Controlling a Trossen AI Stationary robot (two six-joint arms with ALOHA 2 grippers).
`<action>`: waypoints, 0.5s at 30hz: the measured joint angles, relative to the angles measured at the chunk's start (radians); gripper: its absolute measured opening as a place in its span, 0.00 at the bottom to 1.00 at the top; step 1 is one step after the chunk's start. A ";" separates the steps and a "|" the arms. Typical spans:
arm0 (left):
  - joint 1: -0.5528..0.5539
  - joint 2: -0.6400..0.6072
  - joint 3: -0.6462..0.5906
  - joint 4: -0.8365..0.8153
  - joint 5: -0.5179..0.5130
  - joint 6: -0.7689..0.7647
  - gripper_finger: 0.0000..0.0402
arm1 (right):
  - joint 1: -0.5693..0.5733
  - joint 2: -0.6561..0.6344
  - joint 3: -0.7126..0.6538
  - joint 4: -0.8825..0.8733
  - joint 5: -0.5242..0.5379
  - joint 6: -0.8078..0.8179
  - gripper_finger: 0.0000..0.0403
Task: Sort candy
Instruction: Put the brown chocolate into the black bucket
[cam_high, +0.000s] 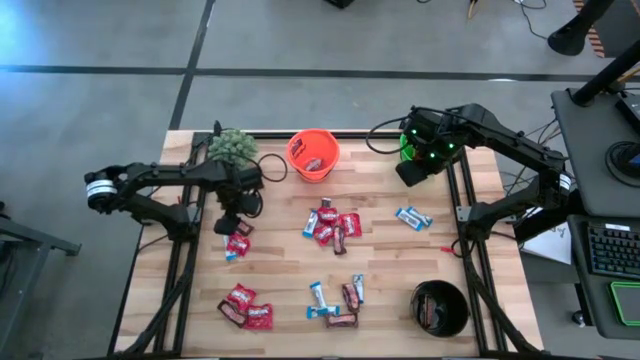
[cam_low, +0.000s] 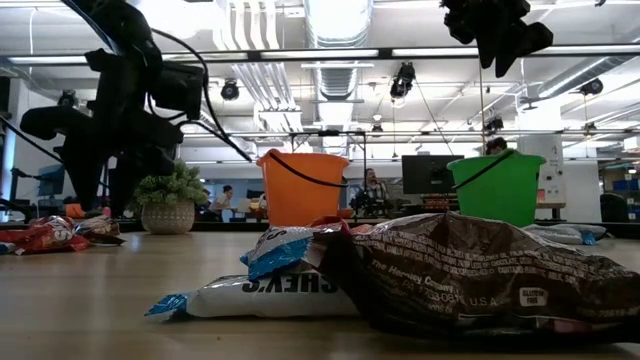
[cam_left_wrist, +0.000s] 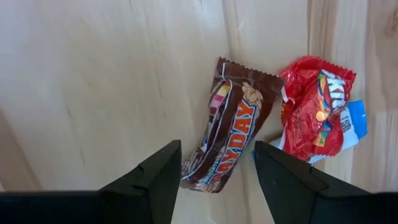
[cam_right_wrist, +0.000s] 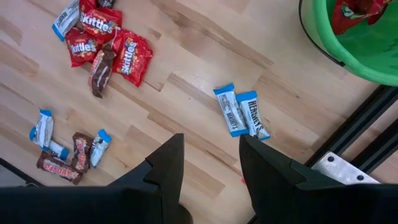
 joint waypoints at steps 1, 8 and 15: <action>0.000 0.001 -0.003 0.000 0.000 0.000 0.46 | 0.000 0.000 0.000 0.000 0.000 0.000 0.36; 0.001 0.017 -0.014 0.009 0.001 -0.001 0.46 | 0.000 0.000 0.000 0.001 0.000 -0.002 0.36; 0.001 0.055 -0.014 0.029 0.001 -0.003 0.46 | 0.000 0.000 0.000 0.001 0.000 -0.008 0.36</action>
